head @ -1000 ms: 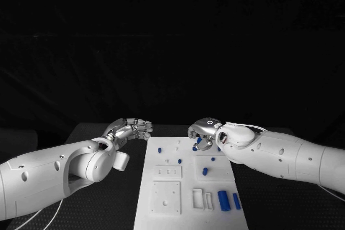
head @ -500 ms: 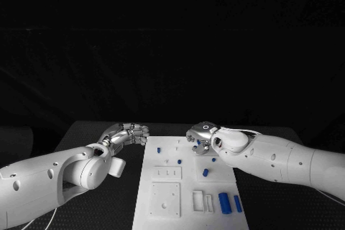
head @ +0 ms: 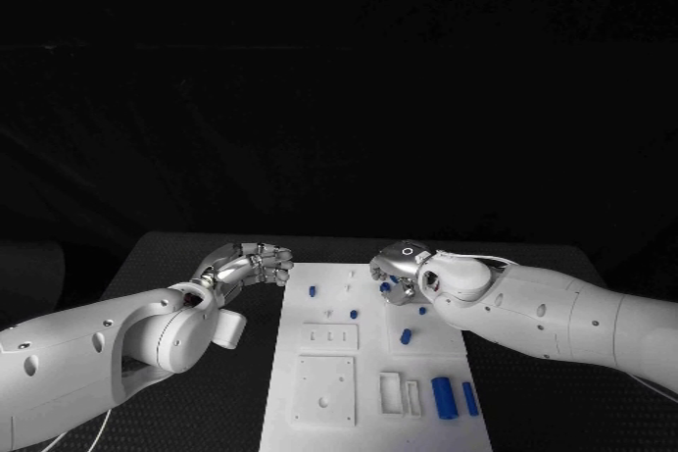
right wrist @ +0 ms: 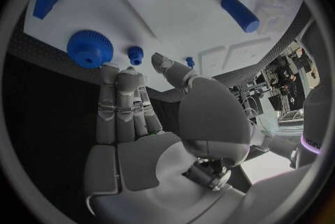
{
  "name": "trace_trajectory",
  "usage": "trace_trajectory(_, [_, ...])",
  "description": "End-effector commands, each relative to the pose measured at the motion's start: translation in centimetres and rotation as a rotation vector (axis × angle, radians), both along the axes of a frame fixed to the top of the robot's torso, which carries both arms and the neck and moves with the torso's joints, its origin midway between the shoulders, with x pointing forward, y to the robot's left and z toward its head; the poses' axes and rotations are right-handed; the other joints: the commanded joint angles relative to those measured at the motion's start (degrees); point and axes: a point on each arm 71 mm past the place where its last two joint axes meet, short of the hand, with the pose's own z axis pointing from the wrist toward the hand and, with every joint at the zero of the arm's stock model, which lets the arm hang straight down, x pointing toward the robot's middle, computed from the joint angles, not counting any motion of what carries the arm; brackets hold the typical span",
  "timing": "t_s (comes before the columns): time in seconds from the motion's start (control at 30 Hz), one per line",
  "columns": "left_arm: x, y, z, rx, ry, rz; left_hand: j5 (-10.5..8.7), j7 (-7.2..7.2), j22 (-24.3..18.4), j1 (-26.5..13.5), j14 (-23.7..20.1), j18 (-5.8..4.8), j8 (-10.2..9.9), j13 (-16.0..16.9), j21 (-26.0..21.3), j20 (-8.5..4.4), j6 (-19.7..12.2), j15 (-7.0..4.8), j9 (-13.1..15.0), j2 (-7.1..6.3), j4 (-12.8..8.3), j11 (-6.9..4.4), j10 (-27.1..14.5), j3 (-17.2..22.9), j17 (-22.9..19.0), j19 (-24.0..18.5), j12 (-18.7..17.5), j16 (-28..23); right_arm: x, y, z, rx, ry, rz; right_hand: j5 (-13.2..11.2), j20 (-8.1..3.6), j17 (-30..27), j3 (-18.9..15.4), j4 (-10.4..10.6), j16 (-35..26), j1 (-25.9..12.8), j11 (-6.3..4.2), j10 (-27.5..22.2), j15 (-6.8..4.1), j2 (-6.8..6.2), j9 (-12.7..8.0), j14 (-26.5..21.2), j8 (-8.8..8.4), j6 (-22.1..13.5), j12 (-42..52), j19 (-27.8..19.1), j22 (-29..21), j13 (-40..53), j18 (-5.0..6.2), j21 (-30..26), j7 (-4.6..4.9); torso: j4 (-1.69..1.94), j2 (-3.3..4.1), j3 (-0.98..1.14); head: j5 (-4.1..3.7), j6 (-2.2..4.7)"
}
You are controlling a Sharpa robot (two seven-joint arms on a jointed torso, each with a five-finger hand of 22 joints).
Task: Assemble the parts on the task board
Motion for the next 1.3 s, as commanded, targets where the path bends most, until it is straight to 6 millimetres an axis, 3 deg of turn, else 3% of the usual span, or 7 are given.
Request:
trace_trajectory(0.03, [-0.02,-0.24,0.13,-0.009,-0.006,-0.019,0.08,0.12,1.35,-0.72,0.13,0.53,-0.41,-0.10,0.32,-0.12,0.43,0.01,-0.09,-0.11,-0.23,0.37,-0.05,0.07,0.09,-0.13,-0.34,0.23,0.14,-0.24,-0.18,-0.033,0.006,-0.006,-0.33,-0.21,0.09,0.54,-0.05,0.41,0.11,-0.02,-0.28,0.09,-0.27,0.08,-0.34,-0.17,-0.24,-0.29,-0.29,1.45,-0.04,1.77,0.41,-0.02,0.01,0.55,0.15,-0.03,0.30])
trace_trajectory(0.43, [-0.03,-0.24,0.12,-0.009,-0.004,-0.021,0.08,0.14,1.35,-0.82,0.12,0.54,-0.49,-0.12,0.38,-0.13,0.40,0.01,-0.10,-0.10,-0.21,0.41,-0.09,0.12,0.13,-0.16,-0.46,0.22,0.29,-0.45,-0.27,-0.045,0.006,-0.010,-0.33,-0.33,0.08,0.97,-0.12,0.98,0.39,-0.10,-0.01,0.01,0.10,0.16,-0.41,-0.08,-0.06,-0.21,-0.39,1.43,0.01,1.77,1.10,-0.07,0.04,1.31,0.34,-0.08,0.88])
trace_trajectory(0.7, [-0.08,-0.31,0.13,-0.010,-0.003,-0.024,0.08,0.16,1.34,-0.89,0.11,0.54,-0.52,-0.13,0.41,-0.12,0.39,0.01,-0.10,-0.11,-0.20,0.42,-0.09,0.15,0.14,-0.19,-0.51,0.21,0.33,-0.50,-0.40,-0.056,0.004,-0.011,-0.33,-0.55,0.08,1.94,-0.21,2.07,0.73,-0.46,1.20,-0.32,1.51,0.41,-0.39,0.36,0.87,0.14,-0.38,1.41,0.20,1.77,2.36,-0.33,0.12,1.82,0.42,-0.08,1.09])
trace_trajectory(1.17, [-0.03,-0.26,0.10,-0.009,-0.001,-0.022,0.08,0.18,1.34,-0.99,0.10,0.54,-0.58,-0.15,0.46,-0.12,0.38,0.01,-0.11,-0.13,-0.19,0.44,-0.09,0.18,0.18,-0.22,-0.60,0.20,0.19,-0.36,-0.10,-0.053,-0.043,0.011,-0.32,-1.21,0.52,3.87,-2.90,5.41,1.22,-2.54,7.01,-2.35,6.16,1.56,-0.25,2.49,5.77,2.18,0.16,1.47,1.76,1.77,6.38,-1.96,0.02,2.26,0.53,0.00,1.23])
trace_trajectory(1.3, [-0.04,-0.26,0.10,-0.009,-0.001,-0.023,0.08,0.18,1.34,-1.01,0.10,0.55,-0.60,-0.15,0.47,-0.12,0.37,0.01,-0.11,-0.14,-0.20,0.44,-0.09,0.20,0.19,-0.23,-0.63,0.20,0.11,-0.08,0.17,-0.030,-0.072,0.019,-0.32,-1.36,0.54,4.30,-3.24,6.15,1.23,-3.12,8.33,-2.93,6.71,2.00,-0.50,2.96,7.02,2.54,0.22,1.43,2.31,1.77,7.67,-2.33,0.07,2.32,0.53,-0.04,1.38])
